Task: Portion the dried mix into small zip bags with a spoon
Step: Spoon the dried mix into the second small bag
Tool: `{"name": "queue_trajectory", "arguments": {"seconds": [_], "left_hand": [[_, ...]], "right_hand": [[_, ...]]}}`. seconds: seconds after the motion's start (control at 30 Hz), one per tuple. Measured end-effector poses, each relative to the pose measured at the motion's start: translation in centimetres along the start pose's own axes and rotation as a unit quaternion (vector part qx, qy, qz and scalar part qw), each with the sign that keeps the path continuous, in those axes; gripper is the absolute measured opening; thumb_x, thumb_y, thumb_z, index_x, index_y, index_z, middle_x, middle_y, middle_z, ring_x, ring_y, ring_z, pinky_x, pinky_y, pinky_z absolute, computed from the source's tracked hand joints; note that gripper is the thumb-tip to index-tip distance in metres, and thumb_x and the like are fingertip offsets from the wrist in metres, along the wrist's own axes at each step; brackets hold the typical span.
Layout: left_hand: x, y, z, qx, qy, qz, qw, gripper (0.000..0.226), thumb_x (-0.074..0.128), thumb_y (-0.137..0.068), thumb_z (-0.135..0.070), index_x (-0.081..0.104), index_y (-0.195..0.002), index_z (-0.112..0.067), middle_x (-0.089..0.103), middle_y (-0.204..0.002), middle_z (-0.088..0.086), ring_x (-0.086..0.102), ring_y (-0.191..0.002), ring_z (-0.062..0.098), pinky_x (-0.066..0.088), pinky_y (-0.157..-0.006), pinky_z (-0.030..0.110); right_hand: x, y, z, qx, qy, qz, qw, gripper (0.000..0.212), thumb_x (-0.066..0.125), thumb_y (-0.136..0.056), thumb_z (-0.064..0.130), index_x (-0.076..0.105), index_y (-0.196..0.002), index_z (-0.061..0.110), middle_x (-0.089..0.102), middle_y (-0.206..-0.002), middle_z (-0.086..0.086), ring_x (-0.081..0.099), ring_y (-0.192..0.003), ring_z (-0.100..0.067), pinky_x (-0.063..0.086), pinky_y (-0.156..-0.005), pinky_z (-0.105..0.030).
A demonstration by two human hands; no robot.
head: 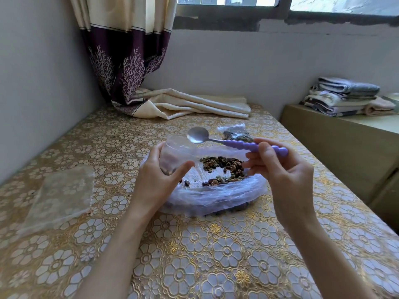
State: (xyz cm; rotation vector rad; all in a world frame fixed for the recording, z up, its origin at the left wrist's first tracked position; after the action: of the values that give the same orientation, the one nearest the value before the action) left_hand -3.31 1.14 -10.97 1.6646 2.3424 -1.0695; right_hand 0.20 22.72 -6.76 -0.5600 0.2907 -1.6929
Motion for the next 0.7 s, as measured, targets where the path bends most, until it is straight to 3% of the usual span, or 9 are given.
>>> {"name": "queue_trajectory", "arguments": {"seconds": [0.17, 0.23, 0.3, 0.37, 0.5, 0.63, 0.7], "left_hand": [[0.0, -0.1, -0.1, 0.003, 0.006, -0.005, 1.0, 0.095, 0.055, -0.06, -0.075, 0.036, -0.135, -0.021, 0.065, -0.105, 0.004, 0.063, -0.074, 0.011, 0.048, -0.058, 0.018], [0.0, -0.1, -0.1, 0.01, 0.003, -0.007, 1.0, 0.092, 0.056, -0.061, -0.073, 0.038, -0.134, -0.021, 0.065, -0.106, 0.003, 0.063, -0.079, 0.01, 0.047, -0.059, 0.014], [0.0, -0.1, 0.0, 0.012, 0.001, -0.011, 1.0, 0.09, 0.057, -0.062, -0.072, 0.038, -0.134, -0.021, 0.064, -0.108, 0.003, 0.063, -0.086, 0.013, 0.048, -0.063, 0.016], [0.0, -0.1, 0.1, 0.012, -0.002, -0.013, 1.0, 0.09, 0.057, -0.062, -0.071, 0.038, -0.134, -0.02, 0.064, -0.109, 0.004, 0.063, -0.089, 0.014, 0.048, -0.067, 0.019], [0.0, -0.1, 0.0, 0.021, -0.013, -0.016, 1.0, 0.091, 0.056, -0.062, -0.071, 0.038, -0.135, -0.019, 0.065, -0.103, 0.006, 0.063, -0.083, 0.012, 0.048, -0.066, 0.018], [0.1, -0.1, 0.0, 0.023, -0.02, -0.014, 0.999, 0.09, 0.055, -0.063, -0.071, 0.037, -0.135, -0.02, 0.065, -0.101, 0.004, 0.061, -0.078, 0.003, 0.043, -0.061, 0.01], [0.0, -0.1, 0.0, 0.024, -0.017, -0.014, 0.999, 0.089, 0.056, -0.063, -0.072, 0.037, -0.134, -0.021, 0.065, -0.101, 0.004, 0.061, -0.079, 0.004, 0.044, -0.063, 0.012]], "right_hand": [[-1.0, -0.3, -2.4, 0.116, 0.006, -0.046, 0.992, 0.015, 0.056, -0.092, 0.015, 0.066, -0.089, 0.005, 0.07, -0.063, -0.005, 0.067, -0.059, -0.015, 0.052, -0.052, -0.017], [-0.8, 0.0, -3.1, 0.152, 0.016, -0.029, 0.988, 0.024, 0.056, -0.093, 0.016, 0.072, -0.076, 0.01, 0.07, -0.062, -0.005, 0.067, -0.057, -0.015, 0.052, -0.051, -0.017], [-0.3, 0.3, -3.6, 0.166, 0.035, 0.0, 0.985, 0.04, 0.054, -0.094, 0.017, 0.076, -0.061, 0.019, 0.071, -0.063, -0.005, 0.066, -0.057, -0.015, 0.053, -0.053, -0.017], [0.1, 0.4, -3.9, 0.178, 0.046, 0.006, 0.983, 0.043, 0.053, -0.095, 0.019, 0.076, -0.059, 0.026, 0.072, -0.066, -0.008, 0.065, -0.057, -0.015, 0.055, -0.055, -0.018], [0.0, 0.2, -4.1, 0.197, 0.04, -0.025, 0.979, 0.038, 0.055, -0.094, 0.02, 0.077, -0.063, 0.017, 0.073, -0.071, -0.012, 0.065, -0.053, -0.013, 0.053, -0.051, -0.016], [-0.6, 0.0, -4.3, 0.194, 0.035, -0.086, 0.977, 0.046, 0.056, -0.092, 0.016, 0.073, -0.051, 0.026, 0.071, -0.06, -0.005, 0.067, -0.052, -0.016, 0.055, -0.051, -0.018], [-0.9, -0.1, -4.5, 0.19, 0.041, -0.114, 0.974, 0.043, 0.058, -0.091, 0.015, 0.071, -0.05, 0.017, 0.07, -0.06, -0.007, 0.068, -0.052, -0.019, 0.054, -0.049, -0.019]]}}
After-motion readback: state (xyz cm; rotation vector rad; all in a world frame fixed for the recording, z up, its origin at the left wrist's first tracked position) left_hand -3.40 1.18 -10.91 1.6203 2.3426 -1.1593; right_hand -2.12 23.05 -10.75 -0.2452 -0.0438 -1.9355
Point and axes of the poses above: each hand's wrist, its own y-axis away from the middle knuckle, its own x-axis out of the palm, z = x × y, the point moved 1 cm from there along -y, towards the middle knuckle
